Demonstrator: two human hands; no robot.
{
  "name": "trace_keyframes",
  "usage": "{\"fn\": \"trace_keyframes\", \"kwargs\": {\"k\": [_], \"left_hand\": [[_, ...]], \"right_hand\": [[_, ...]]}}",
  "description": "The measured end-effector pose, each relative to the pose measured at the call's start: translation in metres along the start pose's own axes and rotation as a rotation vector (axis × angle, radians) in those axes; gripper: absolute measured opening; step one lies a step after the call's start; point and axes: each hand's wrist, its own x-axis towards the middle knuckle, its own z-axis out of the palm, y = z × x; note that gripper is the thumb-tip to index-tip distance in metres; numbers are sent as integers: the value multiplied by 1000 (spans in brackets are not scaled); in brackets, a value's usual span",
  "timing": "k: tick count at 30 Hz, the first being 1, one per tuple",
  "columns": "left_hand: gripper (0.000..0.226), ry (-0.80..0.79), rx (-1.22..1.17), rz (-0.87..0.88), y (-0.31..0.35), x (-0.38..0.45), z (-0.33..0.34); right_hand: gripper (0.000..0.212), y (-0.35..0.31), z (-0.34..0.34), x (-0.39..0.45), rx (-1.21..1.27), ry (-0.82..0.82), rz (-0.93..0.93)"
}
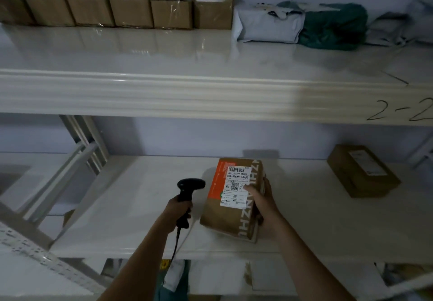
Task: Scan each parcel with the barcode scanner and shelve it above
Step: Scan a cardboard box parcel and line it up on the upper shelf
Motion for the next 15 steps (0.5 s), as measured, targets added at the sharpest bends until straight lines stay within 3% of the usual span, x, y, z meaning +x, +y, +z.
{"fn": "trace_keyframes", "kwargs": {"k": [3,7,12,15], "left_hand": [[11,-29,-247,18,21,-14,-6],[14,-56,-197,161,55,-35,-4],[18,0,22,343,90,-53,5],[23,2,60,339,102,-61,9]], "right_hand": [[48,-1,1,0,-3,0,-32],[95,-8,9,-2,-35,17,-58],[84,-21,24,-7,-112,114,-127],[110,-22,29,-8,-176,111,-184]]}}
